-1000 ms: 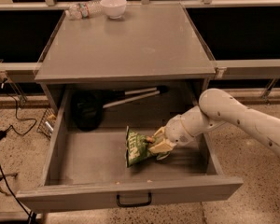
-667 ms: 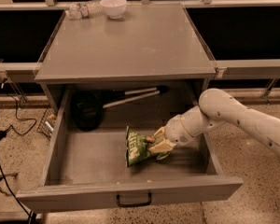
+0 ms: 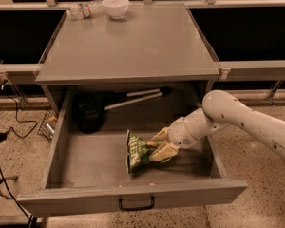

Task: Place green jalapeno chip bag into top drawer

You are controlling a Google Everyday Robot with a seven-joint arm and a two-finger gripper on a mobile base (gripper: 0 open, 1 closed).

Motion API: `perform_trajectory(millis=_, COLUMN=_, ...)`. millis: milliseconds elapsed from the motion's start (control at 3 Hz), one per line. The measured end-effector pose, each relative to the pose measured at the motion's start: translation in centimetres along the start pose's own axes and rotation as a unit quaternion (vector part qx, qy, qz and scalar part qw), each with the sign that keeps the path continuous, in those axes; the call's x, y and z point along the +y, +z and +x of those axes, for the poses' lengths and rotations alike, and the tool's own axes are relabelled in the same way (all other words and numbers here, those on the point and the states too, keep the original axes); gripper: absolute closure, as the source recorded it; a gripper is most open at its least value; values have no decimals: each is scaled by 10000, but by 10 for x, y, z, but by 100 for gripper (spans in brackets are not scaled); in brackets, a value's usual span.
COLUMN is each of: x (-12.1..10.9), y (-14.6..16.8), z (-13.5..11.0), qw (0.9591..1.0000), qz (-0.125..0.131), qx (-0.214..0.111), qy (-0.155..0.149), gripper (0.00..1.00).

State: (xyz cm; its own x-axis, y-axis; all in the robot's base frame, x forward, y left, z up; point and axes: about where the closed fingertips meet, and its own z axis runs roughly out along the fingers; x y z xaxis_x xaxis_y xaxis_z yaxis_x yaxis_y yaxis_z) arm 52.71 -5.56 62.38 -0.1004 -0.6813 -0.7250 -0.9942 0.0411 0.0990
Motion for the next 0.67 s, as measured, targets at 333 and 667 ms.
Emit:
perform_trajectory(millis=333, x=0, y=0, z=0, qw=10000, qz=-2, qx=0, qy=0, gripper=0)
perform_trajectory(millis=667, x=0, y=0, z=0, qw=10000, qz=-2, qx=0, qy=0, gripper=0)
